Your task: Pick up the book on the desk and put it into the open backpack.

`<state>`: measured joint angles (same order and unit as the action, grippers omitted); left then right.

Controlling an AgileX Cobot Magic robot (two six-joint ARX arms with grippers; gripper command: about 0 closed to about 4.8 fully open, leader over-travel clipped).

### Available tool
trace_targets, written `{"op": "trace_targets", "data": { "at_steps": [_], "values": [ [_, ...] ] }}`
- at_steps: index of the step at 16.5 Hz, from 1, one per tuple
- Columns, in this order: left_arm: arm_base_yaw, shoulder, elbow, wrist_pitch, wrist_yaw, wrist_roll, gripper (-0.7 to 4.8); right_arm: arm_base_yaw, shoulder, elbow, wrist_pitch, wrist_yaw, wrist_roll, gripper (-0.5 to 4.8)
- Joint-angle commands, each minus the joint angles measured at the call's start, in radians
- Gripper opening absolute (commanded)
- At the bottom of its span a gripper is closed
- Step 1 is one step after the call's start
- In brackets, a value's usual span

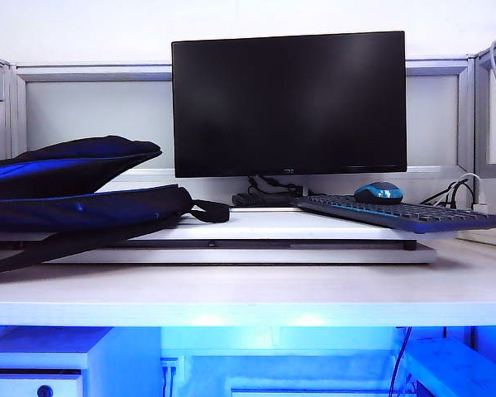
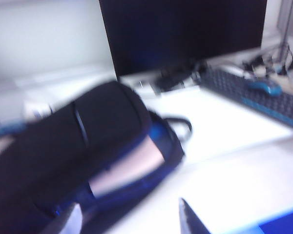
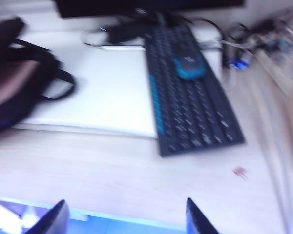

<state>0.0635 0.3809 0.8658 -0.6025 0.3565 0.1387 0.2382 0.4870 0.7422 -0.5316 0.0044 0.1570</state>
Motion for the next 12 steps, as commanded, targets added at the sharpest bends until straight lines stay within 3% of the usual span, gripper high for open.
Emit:
{"op": "trace_targets", "data": {
  "at_steps": [1, 2, 5, 12],
  "values": [
    [0.000, -0.104, -0.108, 0.077, 0.005, -0.055, 2.67, -0.068, -0.038, -0.046, 0.050, -0.008, -0.013, 3.05],
    [0.000, -0.195, -0.183, 0.095, 0.002, -0.076, 2.30, -0.140, -0.071, -0.079, 0.079, -0.050, -0.034, 3.04],
    [0.000, -0.307, -0.278, 0.095, -0.024, -0.117, 2.22, -0.248, -0.141, -0.177, 0.088, -0.104, -0.025, 3.02],
    [0.001, -0.377, -0.365, 0.077, -0.068, -0.127, 2.22, -0.296, -0.377, -0.342, 0.086, -0.108, 0.045, 2.49]
  ]
}}
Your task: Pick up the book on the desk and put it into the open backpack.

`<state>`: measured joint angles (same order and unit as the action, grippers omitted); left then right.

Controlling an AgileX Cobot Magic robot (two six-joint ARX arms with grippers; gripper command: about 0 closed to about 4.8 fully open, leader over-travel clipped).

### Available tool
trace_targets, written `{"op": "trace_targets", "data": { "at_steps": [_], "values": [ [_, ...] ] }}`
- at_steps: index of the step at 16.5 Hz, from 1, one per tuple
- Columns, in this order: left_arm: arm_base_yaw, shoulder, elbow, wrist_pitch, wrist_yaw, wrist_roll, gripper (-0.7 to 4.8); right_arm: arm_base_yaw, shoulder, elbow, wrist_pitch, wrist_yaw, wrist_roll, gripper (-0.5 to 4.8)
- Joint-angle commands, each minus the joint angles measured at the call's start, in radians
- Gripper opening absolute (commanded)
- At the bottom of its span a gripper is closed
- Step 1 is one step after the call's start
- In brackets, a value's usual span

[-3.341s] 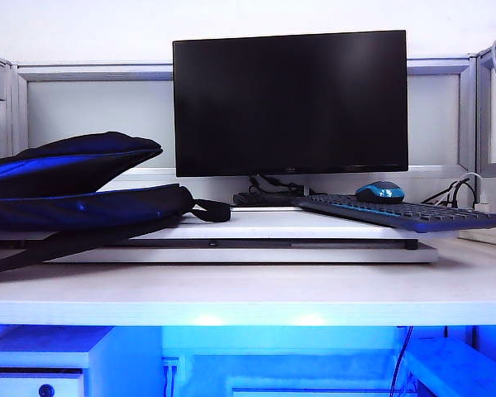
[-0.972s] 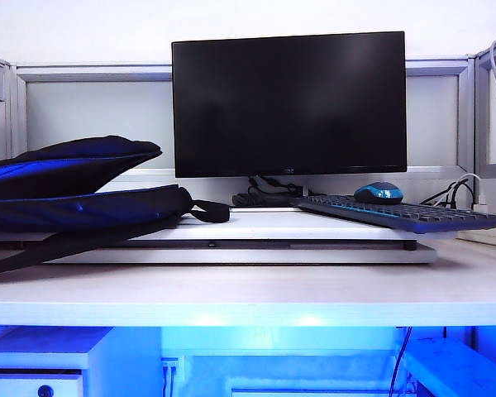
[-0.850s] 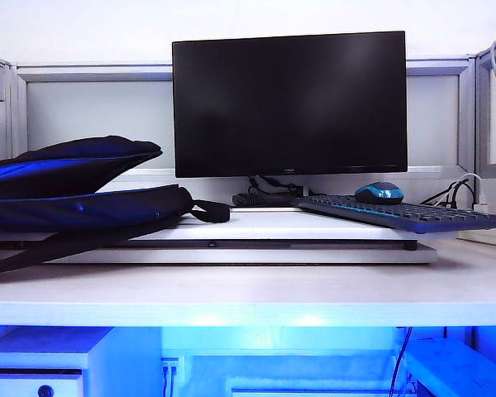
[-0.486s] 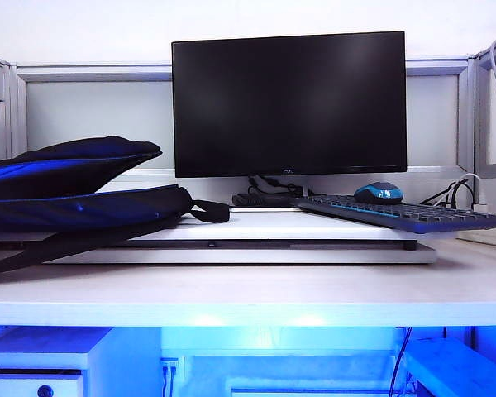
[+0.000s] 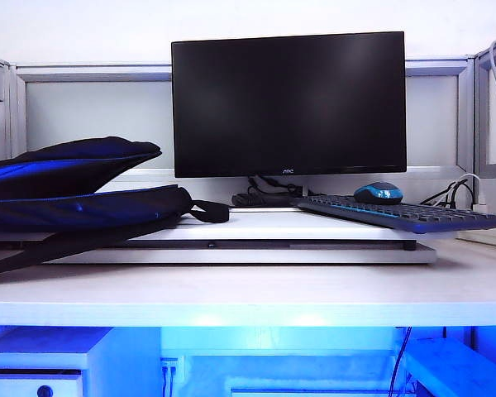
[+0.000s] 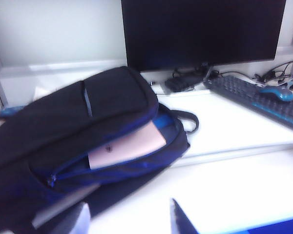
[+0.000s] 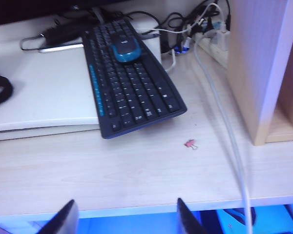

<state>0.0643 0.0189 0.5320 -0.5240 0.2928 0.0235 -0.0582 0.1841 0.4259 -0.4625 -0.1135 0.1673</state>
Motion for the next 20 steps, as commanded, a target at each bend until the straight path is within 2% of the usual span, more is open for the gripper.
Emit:
{"op": "trace_targets", "data": {
  "at_steps": [1, 2, 3, 4, 5, 7, 9, 11, 16, 17, 20],
  "values": [
    [0.000, -0.014, -0.076, 0.037, -0.005, -0.061, 2.09, 0.000, -0.121, -0.043, 0.018, 0.052, 0.043, 1.66],
    [0.001, -0.014, -0.097, 0.067, -0.017, -0.107, 2.08, 0.000, -0.132, -0.054, 0.024, 0.052, 0.043, 1.49],
    [0.000, -0.014, -0.145, 0.120, -0.047, -0.214, 1.89, 0.000, -0.147, -0.076, 0.034, 0.055, 0.043, 1.33],
    [0.000, -0.014, -0.187, 0.160, -0.046, -0.241, 1.37, 0.000, -0.150, -0.105, 0.047, 0.063, 0.048, 1.15],
    [0.000, -0.015, -0.222, 0.192, -0.046, -0.245, 1.10, 0.000, -0.151, -0.122, 0.049, 0.063, 0.049, 0.75],
    [0.001, -0.015, -0.278, 0.230, -0.053, -0.229, 1.10, 0.001, -0.152, -0.167, 0.073, 0.063, 0.050, 0.03],
    [0.000, -0.015, -0.319, 0.235, -0.053, -0.178, 1.05, 0.001, -0.153, -0.213, 0.094, 0.062, 0.049, -0.01],
    [0.000, -0.015, -0.351, 0.235, -0.032, -0.132, 0.03, 0.001, -0.153, -0.256, 0.101, 0.045, 0.049, -0.01],
    [0.000, -0.015, -0.423, 0.237, -0.016, -0.124, -0.06, 0.001, -0.154, -0.333, 0.103, 0.022, 0.050, -0.01],
    [0.000, -0.015, -0.454, 0.237, -0.016, -0.125, -0.06, 0.002, -0.154, -0.358, 0.108, -0.024, 0.041, -0.01],
    [0.000, -0.014, -0.486, 0.240, -0.016, -0.126, -0.06, 0.003, -0.153, -0.365, 0.105, -0.081, -0.021, -0.01]
  ]
}}
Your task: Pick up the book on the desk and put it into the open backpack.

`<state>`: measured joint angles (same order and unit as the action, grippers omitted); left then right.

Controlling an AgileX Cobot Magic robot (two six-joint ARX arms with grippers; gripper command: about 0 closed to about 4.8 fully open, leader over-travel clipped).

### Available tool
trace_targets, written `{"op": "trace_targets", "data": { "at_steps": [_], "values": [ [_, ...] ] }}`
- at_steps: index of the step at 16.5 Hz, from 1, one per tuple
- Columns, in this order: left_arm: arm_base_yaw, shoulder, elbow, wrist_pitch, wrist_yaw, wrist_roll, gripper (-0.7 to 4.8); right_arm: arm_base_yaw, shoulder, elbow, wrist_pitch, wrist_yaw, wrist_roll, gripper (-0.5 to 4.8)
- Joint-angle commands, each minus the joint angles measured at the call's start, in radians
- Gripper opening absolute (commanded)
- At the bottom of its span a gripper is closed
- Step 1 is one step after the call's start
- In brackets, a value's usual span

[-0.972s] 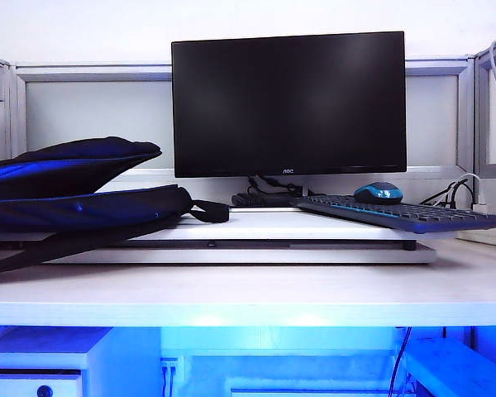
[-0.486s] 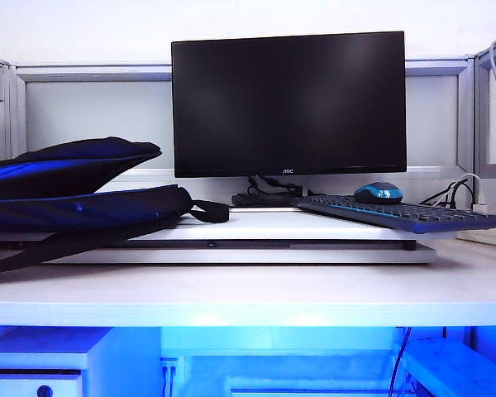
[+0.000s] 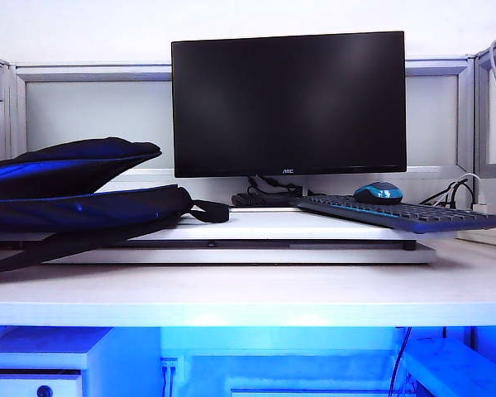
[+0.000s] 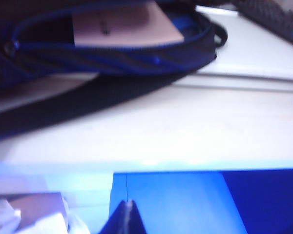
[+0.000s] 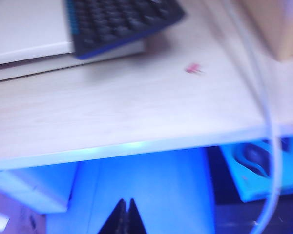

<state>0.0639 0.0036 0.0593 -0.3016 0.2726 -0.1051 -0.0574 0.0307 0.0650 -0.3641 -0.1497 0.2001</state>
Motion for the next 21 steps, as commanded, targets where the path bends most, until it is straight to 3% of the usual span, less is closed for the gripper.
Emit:
{"op": "trace_targets", "data": {
  "at_steps": [1, 6, 21],
  "values": [
    [0.000, 0.002, -0.015, 0.020, -0.002, 0.005, -0.06, 0.003, 0.001, -0.004, 0.006, -0.056, -0.057, -0.01],
    [0.000, 0.011, -0.014, 0.018, 0.013, 0.016, -0.06, 0.091, 0.069, -0.005, 0.015, -0.051, -0.099, -0.01],
    [0.001, 0.011, -0.014, 0.018, 0.019, 0.019, -0.05, 0.087, 0.069, -0.005, 0.031, -0.051, -0.100, 0.01]
  ]
}}
